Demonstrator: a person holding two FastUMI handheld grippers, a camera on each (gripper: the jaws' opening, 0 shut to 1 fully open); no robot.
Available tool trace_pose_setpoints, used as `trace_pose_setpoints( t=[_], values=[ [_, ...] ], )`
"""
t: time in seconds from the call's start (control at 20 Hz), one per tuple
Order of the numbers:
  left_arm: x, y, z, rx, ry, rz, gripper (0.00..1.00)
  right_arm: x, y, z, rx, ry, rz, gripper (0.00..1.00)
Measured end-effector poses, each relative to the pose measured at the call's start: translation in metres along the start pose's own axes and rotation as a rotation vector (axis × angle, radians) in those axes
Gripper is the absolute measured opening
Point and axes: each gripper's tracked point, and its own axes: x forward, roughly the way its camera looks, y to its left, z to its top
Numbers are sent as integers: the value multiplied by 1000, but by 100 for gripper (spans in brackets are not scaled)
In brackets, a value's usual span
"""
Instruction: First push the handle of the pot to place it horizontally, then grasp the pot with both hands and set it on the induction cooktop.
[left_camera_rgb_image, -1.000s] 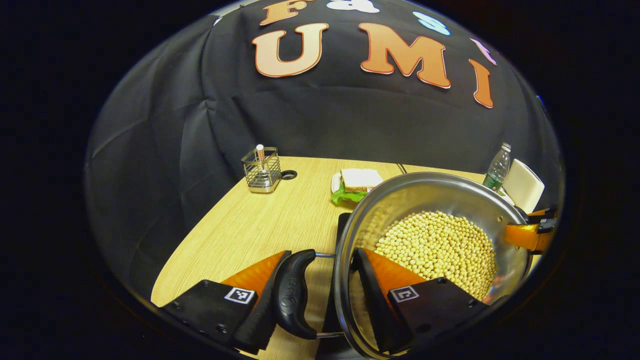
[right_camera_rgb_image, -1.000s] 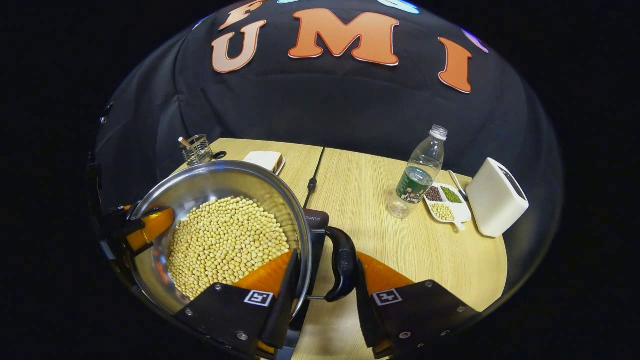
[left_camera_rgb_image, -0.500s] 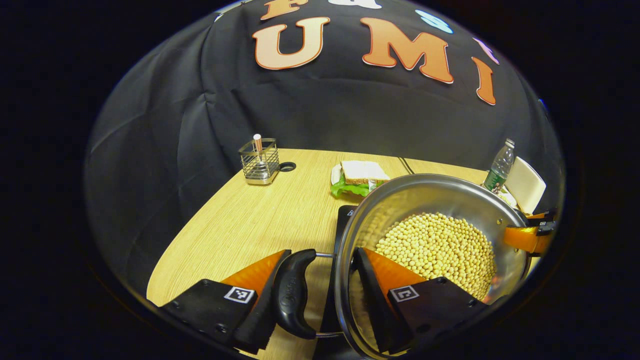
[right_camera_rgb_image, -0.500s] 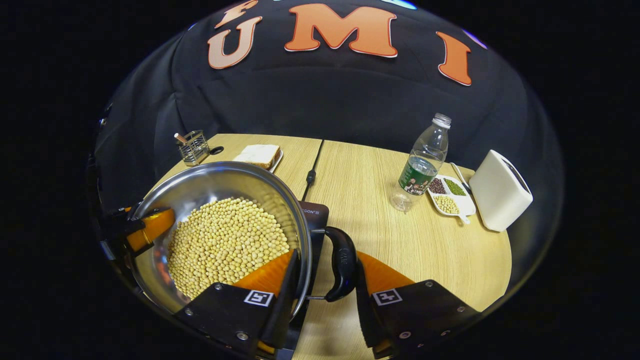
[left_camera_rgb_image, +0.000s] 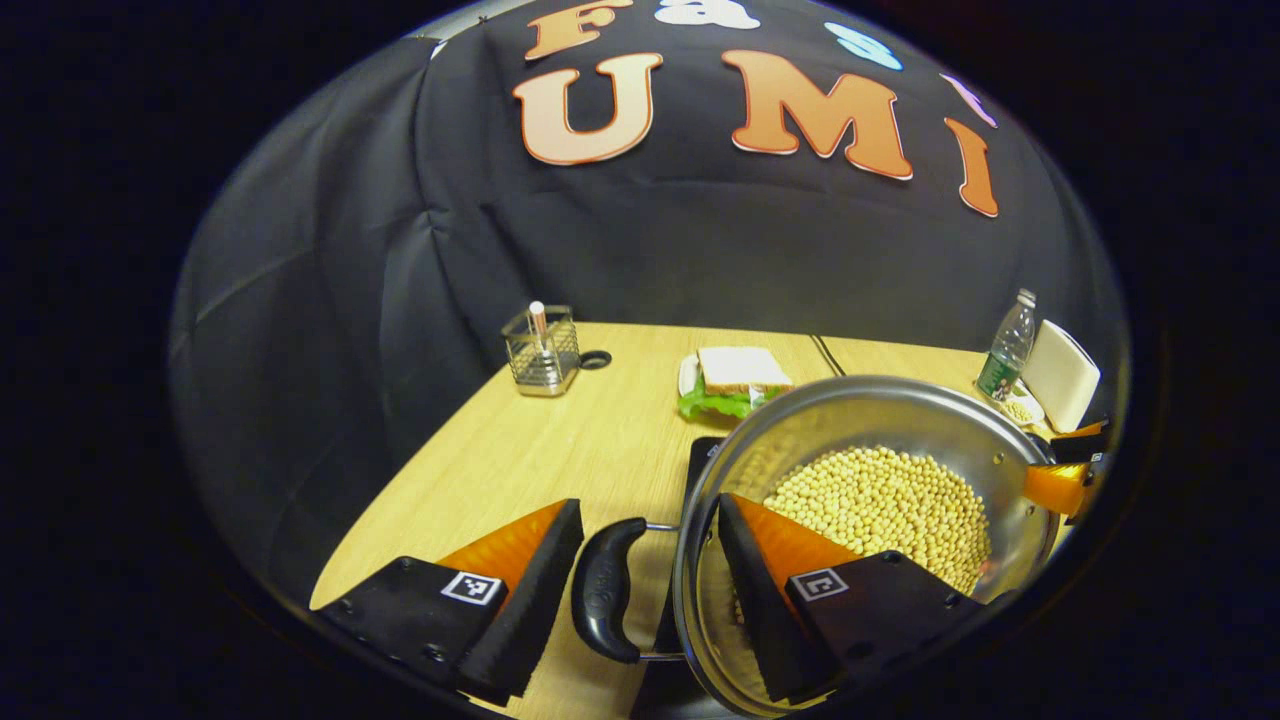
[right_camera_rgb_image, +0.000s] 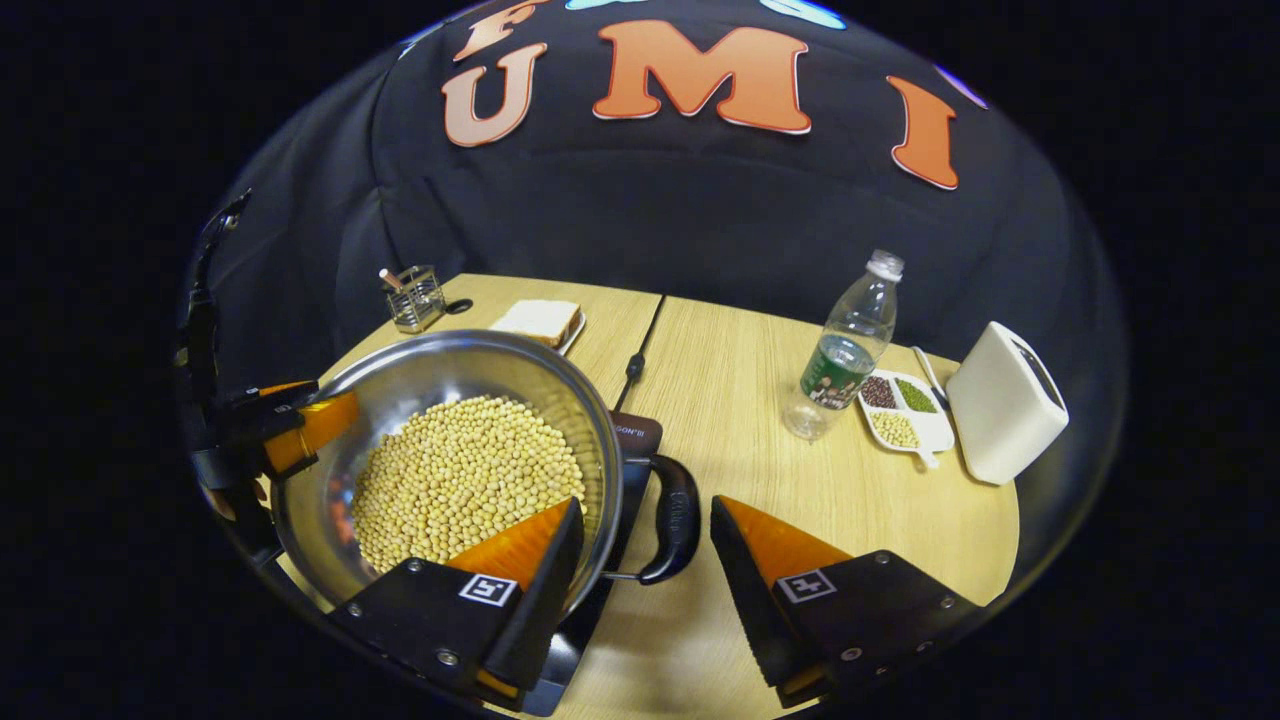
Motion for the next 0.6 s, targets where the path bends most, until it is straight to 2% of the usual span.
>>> trace_pose_setpoints(
  t=[0.2,0.4,0.45,0.5,0.55,0.6],
  values=[
    [-36,-3,45,6,-122,34,89,-51,-31,39,22,-159,-10,81],
    [-85,-30,93,-12,-241,-3,89,-118,-68,72,18,-317,-35,86],
    [-97,-37,104,-22,-277,-16,85,-136,-76,78,16,-353,-37,88],
    [-108,-42,114,-32,-312,-26,85,-154,-85,83,13,-388,-43,88],
    [-120,-47,125,-41,-343,-36,90,-174,-98,87,8,-420,-53,90],
    [-134,-53,138,-50,-375,-48,89,-193,-110,92,5,-450,-67,91]
  ],
)
